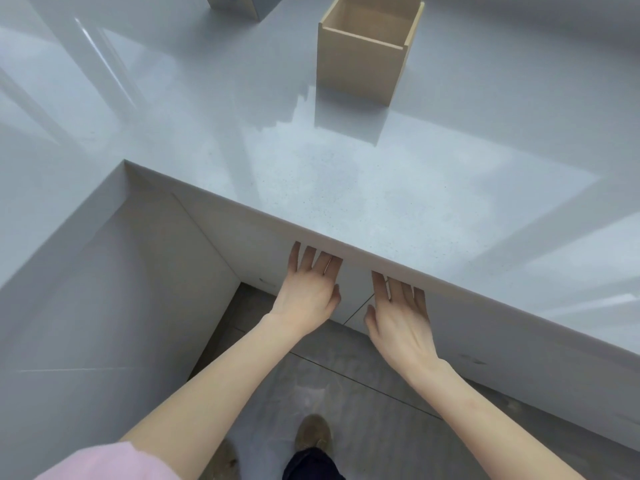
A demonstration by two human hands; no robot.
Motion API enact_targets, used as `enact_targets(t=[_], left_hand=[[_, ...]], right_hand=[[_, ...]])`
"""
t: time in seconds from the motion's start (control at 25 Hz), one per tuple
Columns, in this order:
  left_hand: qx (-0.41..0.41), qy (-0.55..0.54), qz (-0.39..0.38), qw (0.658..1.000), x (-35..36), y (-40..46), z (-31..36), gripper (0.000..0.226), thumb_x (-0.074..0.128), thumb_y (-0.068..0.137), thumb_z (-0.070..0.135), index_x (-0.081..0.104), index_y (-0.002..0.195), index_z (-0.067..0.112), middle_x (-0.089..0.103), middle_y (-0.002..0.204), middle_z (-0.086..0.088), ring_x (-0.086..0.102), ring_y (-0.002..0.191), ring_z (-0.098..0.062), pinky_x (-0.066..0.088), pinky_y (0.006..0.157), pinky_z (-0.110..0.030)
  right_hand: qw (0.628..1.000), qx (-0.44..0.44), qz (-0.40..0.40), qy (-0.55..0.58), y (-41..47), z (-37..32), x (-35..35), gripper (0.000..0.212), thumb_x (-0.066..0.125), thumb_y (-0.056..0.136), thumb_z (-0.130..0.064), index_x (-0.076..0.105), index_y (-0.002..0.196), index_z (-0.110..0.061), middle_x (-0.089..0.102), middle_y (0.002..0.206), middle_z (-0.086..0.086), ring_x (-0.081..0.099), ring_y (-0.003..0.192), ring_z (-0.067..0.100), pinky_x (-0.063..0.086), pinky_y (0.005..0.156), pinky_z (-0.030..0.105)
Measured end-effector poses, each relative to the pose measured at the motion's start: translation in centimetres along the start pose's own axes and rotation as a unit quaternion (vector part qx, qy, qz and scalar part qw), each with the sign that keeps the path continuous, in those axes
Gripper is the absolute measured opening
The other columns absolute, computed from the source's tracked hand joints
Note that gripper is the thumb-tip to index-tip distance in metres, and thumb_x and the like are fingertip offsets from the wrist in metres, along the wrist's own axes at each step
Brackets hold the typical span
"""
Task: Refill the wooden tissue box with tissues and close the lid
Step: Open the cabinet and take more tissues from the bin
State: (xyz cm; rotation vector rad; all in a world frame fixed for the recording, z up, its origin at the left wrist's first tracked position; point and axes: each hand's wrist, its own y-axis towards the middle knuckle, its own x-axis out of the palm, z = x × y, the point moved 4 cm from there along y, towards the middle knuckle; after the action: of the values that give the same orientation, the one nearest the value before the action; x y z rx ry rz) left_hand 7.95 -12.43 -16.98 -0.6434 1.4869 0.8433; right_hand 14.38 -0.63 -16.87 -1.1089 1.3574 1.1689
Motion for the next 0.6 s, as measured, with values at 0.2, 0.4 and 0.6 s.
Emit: enact_targets(t=[0.2,0.4,0.6], left_hand=[[-0.020,0.000,0.001,1.000,0.4,-0.1,0.7,0.061,0.082,0.050,0.034,0.068,0.101,0.004,0.071,0.097,-0.015,0.066,0.089,-0.039,0.054,0.079,-0.049],[-0.044,-0.024,0.040,0.998,0.4,-2.1,0.8,0.066,0.074,0.062,0.035,0.052,0.120,0.011,0.065,0.111,-0.013,0.043,0.113,-0.033,0.054,0.072,-0.039],[-0.034,-0.045,0.072,0.996,-0.9,-6.9,-0.4,0.037,0.042,0.084,0.034,0.053,0.117,0.021,0.063,0.117,-0.007,0.041,0.120,-0.026,0.052,0.079,-0.038]], right_hand=[[0.998,0.040,0.043,0.036,-0.2,-1.2,0.1,0.062,0.069,0.050,-0.002,0.060,0.112,0.002,0.068,0.102,0.020,0.043,0.102,0.030,0.056,0.083,0.043],[0.995,0.022,0.076,0.061,-2.8,-2.2,0.0,0.066,0.054,0.058,0.005,0.051,0.123,-0.001,0.062,0.120,0.015,0.040,0.115,0.024,0.036,0.106,0.044],[0.982,0.006,0.088,0.165,-6.7,-4.3,-0.6,0.059,0.067,0.063,0.014,0.057,0.118,-0.002,0.065,0.103,0.011,0.044,0.099,0.019,0.055,0.081,0.033]])
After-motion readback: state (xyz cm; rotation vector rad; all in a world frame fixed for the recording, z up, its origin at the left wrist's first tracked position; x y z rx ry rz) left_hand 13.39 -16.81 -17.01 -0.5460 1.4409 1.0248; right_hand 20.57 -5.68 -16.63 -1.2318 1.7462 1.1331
